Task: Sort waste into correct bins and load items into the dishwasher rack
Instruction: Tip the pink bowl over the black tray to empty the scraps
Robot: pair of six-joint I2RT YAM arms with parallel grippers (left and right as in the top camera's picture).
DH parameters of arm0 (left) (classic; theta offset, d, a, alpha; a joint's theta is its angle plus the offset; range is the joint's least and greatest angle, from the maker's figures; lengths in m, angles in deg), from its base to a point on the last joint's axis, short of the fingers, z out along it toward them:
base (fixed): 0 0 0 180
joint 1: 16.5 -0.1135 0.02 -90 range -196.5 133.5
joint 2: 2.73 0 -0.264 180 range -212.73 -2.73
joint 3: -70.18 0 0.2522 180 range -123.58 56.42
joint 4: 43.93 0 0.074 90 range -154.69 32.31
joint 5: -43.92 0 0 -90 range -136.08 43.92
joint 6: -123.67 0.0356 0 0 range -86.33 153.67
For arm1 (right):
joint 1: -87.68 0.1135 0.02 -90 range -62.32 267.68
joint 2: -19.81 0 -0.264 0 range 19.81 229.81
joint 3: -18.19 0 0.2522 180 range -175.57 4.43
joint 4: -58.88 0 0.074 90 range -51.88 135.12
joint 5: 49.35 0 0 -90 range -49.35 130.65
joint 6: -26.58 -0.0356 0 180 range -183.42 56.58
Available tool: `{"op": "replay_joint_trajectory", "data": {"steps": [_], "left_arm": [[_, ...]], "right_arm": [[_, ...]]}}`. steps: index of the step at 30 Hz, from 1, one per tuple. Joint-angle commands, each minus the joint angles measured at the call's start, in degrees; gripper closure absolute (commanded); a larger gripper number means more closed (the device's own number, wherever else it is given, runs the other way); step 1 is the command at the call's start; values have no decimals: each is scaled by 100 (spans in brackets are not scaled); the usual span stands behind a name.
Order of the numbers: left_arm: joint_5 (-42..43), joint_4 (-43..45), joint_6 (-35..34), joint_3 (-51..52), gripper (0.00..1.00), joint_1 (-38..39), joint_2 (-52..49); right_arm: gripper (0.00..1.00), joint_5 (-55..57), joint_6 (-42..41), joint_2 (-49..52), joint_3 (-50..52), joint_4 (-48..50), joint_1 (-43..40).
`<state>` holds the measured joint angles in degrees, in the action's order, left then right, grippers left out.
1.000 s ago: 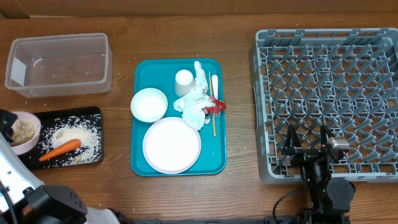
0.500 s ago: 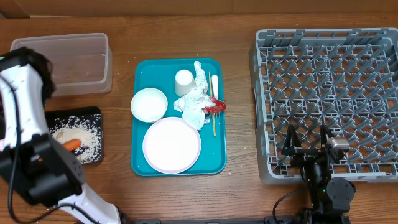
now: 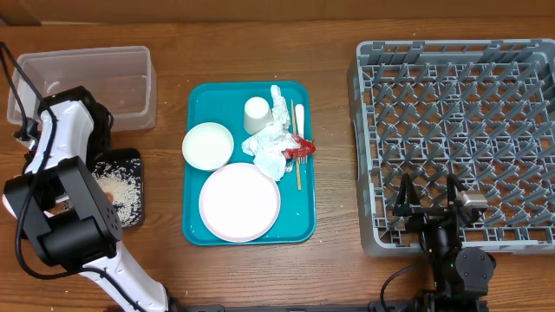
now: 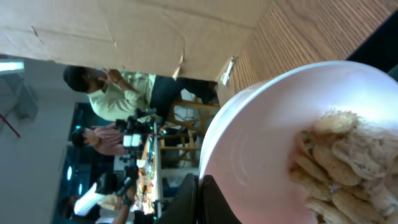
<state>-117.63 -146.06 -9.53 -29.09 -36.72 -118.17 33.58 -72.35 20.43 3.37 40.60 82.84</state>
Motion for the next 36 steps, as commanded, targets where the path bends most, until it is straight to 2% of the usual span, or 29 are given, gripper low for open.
{"op": "replay_joint_trajectory", "data": {"steps": [1,8,12,15,17,25,36], "left_arm": [[-619,350,863,24,96,42,-44],[-1209,741,1875,31,96,39,-175],[-1423,890,2035,31,96,39,-232],[-1805,1375,2813,31,96,39,-232],[-1808,1744,3327,31,96,42,-232],[-1808,2275,4041,31,96,39,-232],[-1714,2476,3797,31,96,39,-232]], "right_arm": [[0,20,20,-46,59,35,-11],[0,20,22,-46,59,35,-11],[0,20,22,-46,59,35,-11],[0,20,22,-46,59,35,-11],[0,17,22,-46,59,35,-11],[0,20,22,-46,59,35,-11],[0,20,22,-46,59,35,-11]]}}
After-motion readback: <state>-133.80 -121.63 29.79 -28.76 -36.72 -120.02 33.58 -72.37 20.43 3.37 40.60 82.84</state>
